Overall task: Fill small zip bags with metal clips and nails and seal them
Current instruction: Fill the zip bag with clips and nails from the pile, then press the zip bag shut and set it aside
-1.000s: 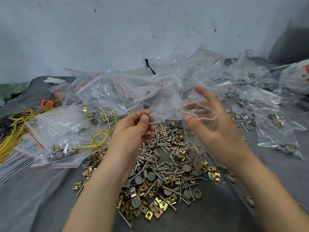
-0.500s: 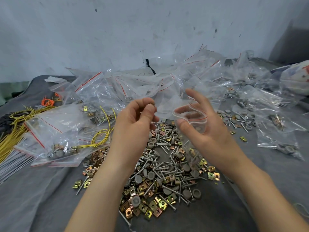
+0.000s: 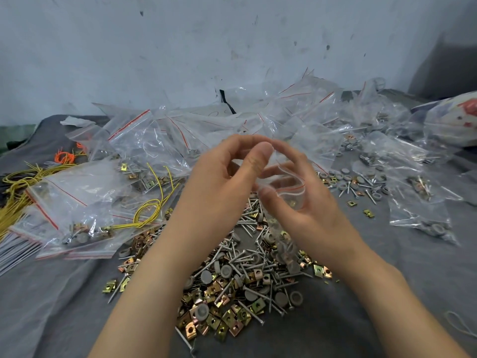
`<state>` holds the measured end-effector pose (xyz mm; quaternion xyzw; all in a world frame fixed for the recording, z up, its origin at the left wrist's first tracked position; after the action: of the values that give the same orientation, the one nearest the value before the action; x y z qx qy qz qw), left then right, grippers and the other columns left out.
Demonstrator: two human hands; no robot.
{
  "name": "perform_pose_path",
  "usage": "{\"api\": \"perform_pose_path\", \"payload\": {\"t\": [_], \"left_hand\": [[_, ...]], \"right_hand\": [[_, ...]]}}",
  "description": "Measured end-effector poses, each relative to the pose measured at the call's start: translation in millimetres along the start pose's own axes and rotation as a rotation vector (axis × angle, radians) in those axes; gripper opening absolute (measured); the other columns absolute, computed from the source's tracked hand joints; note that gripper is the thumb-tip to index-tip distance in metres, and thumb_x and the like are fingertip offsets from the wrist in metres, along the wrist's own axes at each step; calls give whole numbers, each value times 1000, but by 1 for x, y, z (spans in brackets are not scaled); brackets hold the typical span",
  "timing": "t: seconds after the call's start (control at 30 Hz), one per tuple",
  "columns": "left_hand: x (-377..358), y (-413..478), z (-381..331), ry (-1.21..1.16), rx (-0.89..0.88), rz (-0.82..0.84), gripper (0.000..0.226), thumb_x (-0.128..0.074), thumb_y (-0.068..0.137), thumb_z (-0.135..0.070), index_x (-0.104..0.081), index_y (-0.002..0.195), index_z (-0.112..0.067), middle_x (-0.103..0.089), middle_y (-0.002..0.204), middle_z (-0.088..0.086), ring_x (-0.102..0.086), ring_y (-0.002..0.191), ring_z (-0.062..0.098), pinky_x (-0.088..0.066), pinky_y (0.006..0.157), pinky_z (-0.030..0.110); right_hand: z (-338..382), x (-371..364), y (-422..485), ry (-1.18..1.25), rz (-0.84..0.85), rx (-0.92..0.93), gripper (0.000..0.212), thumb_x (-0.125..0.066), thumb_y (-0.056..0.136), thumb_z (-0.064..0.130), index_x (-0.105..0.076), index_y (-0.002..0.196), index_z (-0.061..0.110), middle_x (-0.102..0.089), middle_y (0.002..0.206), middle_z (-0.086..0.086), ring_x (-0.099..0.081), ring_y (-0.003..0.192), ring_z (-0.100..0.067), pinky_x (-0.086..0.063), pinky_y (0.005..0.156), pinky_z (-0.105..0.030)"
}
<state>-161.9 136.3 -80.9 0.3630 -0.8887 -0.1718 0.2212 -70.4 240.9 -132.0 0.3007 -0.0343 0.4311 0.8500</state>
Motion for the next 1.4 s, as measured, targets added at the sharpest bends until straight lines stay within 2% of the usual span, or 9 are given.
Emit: {"api": "perform_pose_path", "payload": {"t": [0.47, 0.6, 0.7, 0.77, 0.93, 1.07, 1.13, 1.33, 1.4], "left_hand": [[5, -6, 38, -156, 192, 59, 18, -54, 99, -26, -65, 113, -25, -71, 99, -3, -69, 81, 9, -56, 74, 27], [11, -8, 48, -30, 247, 73, 16, -54, 99, -27, -65, 110, -27, -71, 99, -2, -67, 75, 4, -52, 68, 20], [14, -11, 55, 53, 282, 96, 13, -53, 100, -25, -64, 106, -30, -70, 100, -1, -66, 71, -3, -48, 65, 13], [13, -11, 52, 29, 255, 89, 14, -54, 100, -28, -65, 107, -29, -72, 98, -3, -67, 75, 2, -52, 70, 20], [3, -13, 39, -171, 198, 137, 28, -54, 92, -43, -65, 117, -34, -72, 109, -7, -70, 97, 11, -58, 83, 30], [-13, -20, 42, -288, 244, 238, 39, -53, 94, -48, -65, 124, -27, -70, 120, 0, -65, 115, 20, -49, 101, 48], [-18, -24, 42, -299, 256, 290, 38, -56, 93, -50, -68, 119, -26, -72, 116, 2, -67, 111, 21, -50, 101, 47], [-14, -25, 37, -228, 228, 228, 23, -66, 86, -38, -70, 94, -17, -70, 76, -7, -64, 71, 6, -55, 70, 20], [-9, -24, 30, -93, 169, 173, 18, -63, 90, -35, -66, 87, -18, -65, 69, -8, -61, 66, 6, -53, 64, 26]], "right_hand": [[14, 11, 3, 324, -56, -12, 57, -65, 91, 21, -44, 144, 29, -69, 116, 5, -68, 106, -5, -49, 87, -13], [13, 16, 4, 312, -78, -22, 56, -65, 91, 22, -45, 143, 32, -69, 117, 4, -68, 109, -13, -50, 92, -19], [10, 20, 4, 298, -102, -30, 55, -66, 90, 27, -47, 140, 37, -70, 117, 7, -60, 124, -16, -47, 106, -33], [10, 21, 4, 308, -108, -38, 55, -67, 89, 29, -47, 139, 39, -71, 118, 6, -58, 126, -18, -41, 112, -46], [12, 15, 10, 499, -54, -68, 61, -65, 89, 19, -42, 145, 25, -74, 111, -4, -70, 106, -24, -53, 95, -45], [21, 9, 12, 783, 47, -111, 55, -57, 89, 15, -44, 143, 17, -72, 112, -8, -71, 96, -25, -58, 80, -38], [23, 10, 12, 887, 59, -145, 52, -54, 91, 17, -46, 143, 18, -71, 115, -7, -70, 98, -22, -59, 80, -39], [15, 10, 12, 904, -9, -187, 55, -56, 89, 20, -43, 143, 17, -71, 121, -10, -66, 118, -22, -54, 97, -33], [9, 8, 13, 910, -41, -225, 61, -60, 87, 20, -40, 144, 14, -69, 125, -12, -65, 118, -22, -54, 98, -35]]}}
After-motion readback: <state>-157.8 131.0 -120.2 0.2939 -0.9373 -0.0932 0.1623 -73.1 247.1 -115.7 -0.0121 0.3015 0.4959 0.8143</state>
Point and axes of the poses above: each hand's wrist, its own y-axis towards the middle knuckle, its own x-axis out of the back of the hand, z = x × y, the point moved 6 cm from there along y, towards the middle knuckle
